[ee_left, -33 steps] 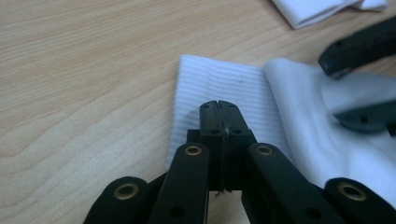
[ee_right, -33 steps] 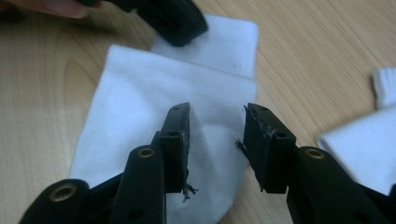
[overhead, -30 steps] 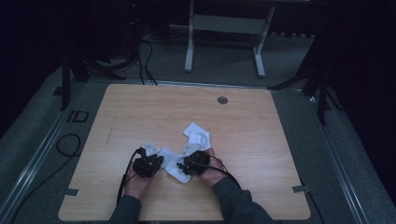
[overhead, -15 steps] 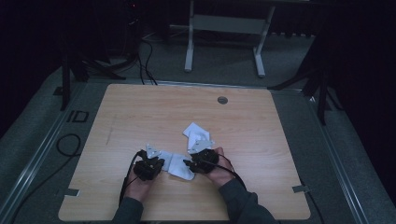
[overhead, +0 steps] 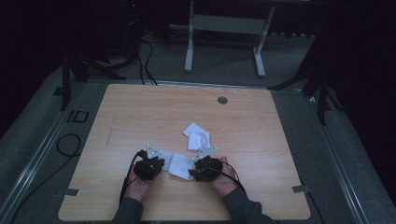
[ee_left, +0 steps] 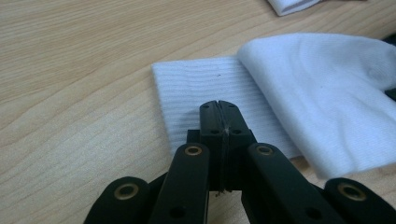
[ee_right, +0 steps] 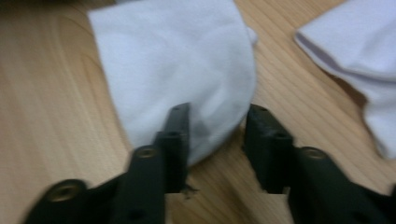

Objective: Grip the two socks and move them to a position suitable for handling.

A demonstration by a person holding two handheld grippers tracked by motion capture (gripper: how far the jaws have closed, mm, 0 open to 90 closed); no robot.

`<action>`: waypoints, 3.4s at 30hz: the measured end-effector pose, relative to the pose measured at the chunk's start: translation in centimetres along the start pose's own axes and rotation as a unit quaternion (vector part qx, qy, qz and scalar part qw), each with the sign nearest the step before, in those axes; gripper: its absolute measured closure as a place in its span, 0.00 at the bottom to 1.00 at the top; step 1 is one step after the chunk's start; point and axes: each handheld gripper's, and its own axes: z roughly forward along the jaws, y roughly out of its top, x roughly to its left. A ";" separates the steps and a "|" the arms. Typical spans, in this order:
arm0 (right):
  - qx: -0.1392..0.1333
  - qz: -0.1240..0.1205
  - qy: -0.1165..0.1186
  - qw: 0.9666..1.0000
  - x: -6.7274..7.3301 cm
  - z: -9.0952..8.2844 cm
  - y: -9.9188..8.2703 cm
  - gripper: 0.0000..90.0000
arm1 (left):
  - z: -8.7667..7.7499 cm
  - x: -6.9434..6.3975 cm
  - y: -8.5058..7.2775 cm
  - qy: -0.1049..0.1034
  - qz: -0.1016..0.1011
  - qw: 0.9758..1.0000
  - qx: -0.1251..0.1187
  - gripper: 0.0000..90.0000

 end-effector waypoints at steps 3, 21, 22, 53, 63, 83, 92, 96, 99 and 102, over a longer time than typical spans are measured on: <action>-0.006 -0.008 -0.008 1.000 0.3 -0.2 0.0 0.94 | 0.0 0.0 0.0 0.000 0.001 1.000 0.000 0.99; -0.048 0.026 -0.044 0.998 -2.0 -5.8 -2.0 0.97 | 0.0 -0.1 0.0 0.003 0.003 1.000 0.001 0.99; -0.047 0.032 -0.046 0.997 -2.3 -6.1 -2.2 0.97 | 0.0 -0.1 0.0 0.003 0.003 1.000 0.001 0.99; 0.020 0.079 -0.070 0.994 -5.9 -7.4 -7.4 0.96 | -0.5 -0.9 -0.4 -0.002 0.022 1.000 0.006 0.99; 0.001 0.061 -0.060 0.996 -5.5 -8.7 -5.7 0.63 | -0.7 -0.8 -0.4 -0.006 0.022 1.000 -0.003 0.94; -0.011 0.075 -0.064 0.995 -7.9 -4.2 1.9 0.61 | -1.2 0.2 -0.3 -0.007 0.006 1.000 -0.024 0.80; -0.001 0.089 -0.074 0.993 -9.4 -1.6 3.9 0.61 | -1.3 0.4 -0.2 0.003 0.002 1.000 -0.030 0.80; 0.003 0.099 -0.091 0.991 -9.8 -0.5 4.3 0.68 | -1.4 0.5 -0.2 0.005 0.001 1.000 -0.030 0.80; 0.016 0.104 -0.088 0.991 -10.0 0.5 4.4 0.85 | -1.5 0.4 -0.3 0.009 0.001 0.999 -0.032 0.80; 0.029 0.099 -0.084 0.991 -9.9 1.0 4.2 0.94 | -1.5 0.4 -0.2 0.007 0.000 0.999 -0.032 0.79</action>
